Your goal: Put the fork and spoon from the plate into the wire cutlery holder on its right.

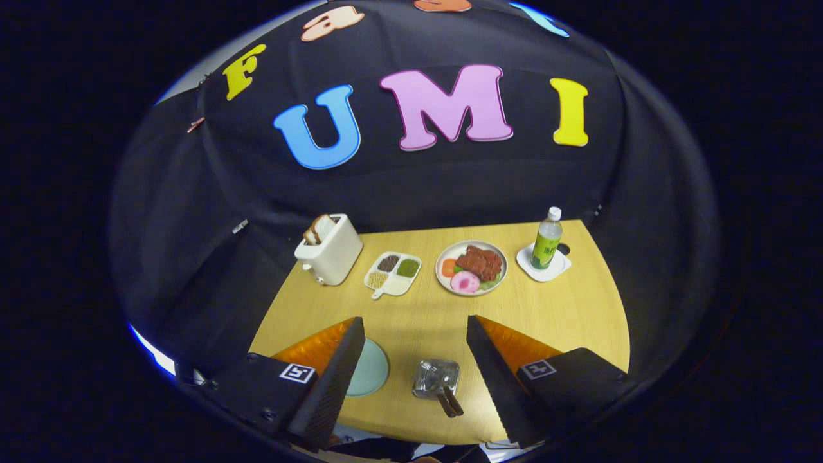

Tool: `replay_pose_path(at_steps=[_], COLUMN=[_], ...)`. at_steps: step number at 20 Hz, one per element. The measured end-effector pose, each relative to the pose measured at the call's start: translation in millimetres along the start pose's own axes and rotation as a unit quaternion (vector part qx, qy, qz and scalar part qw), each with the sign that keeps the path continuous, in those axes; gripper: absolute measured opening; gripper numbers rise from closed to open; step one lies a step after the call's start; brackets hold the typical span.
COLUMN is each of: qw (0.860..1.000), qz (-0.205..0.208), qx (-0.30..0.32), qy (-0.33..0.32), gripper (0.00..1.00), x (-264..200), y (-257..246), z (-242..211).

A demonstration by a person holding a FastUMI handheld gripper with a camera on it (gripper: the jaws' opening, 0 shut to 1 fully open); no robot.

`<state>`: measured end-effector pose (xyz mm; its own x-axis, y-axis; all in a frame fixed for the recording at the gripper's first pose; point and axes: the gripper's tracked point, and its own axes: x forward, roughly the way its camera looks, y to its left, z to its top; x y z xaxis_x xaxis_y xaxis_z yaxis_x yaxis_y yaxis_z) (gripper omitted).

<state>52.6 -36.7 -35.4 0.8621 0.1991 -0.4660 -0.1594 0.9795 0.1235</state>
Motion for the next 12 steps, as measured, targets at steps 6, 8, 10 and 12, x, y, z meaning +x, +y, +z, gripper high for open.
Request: replay_pose_path(at_steps=[6, 8, 10, 12], qw=[0.989, 0.982, 0.976, 0.973], qz=[0.012, 0.019, 0.017, 0.012], qx=[0.01, -0.011, -0.036, -0.05], qy=[-0.15, -0.189, -0.216, -0.225], gripper=[0.99, 0.99, 0.98, 0.99], x=[-29, -44, -57, -65], y=[35, 50, 58, 64], z=[62, 73, 78, 72])
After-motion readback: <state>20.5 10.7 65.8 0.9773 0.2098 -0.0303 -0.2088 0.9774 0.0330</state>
